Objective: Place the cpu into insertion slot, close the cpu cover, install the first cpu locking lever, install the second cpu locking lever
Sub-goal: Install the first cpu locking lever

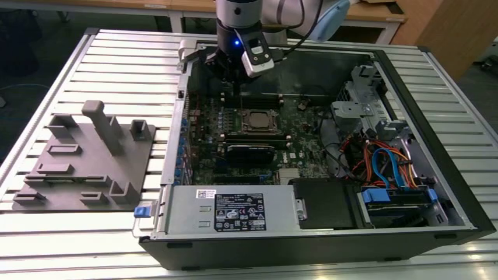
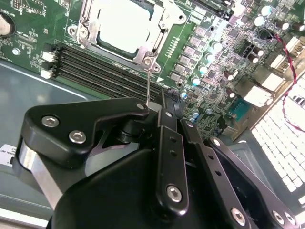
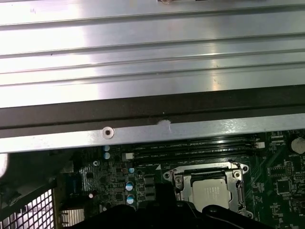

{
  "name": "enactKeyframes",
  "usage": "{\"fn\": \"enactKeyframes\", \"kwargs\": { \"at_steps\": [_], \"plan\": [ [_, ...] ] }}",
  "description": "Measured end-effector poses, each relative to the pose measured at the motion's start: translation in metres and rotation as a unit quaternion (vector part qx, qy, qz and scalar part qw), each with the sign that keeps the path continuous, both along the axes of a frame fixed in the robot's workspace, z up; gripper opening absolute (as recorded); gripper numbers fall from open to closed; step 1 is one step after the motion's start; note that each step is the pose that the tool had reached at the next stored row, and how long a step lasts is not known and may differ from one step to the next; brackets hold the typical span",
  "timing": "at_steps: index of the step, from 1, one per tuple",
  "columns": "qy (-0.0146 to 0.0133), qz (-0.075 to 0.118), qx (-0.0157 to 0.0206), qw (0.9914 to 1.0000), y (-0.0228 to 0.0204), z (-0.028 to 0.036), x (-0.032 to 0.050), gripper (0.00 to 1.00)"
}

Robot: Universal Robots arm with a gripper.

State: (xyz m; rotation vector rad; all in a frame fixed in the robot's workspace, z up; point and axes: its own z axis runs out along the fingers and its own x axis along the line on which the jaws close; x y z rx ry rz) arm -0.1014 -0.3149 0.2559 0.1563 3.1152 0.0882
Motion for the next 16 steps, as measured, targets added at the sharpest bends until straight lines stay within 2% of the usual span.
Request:
{"fn": "enactKeyframes", "kwargs": {
  "at_steps": [16],
  "plan": [
    [0.0, 0.0, 0.0, 1.0, 0.0, 0.0, 0.0029, 0.11]
  ]
}}
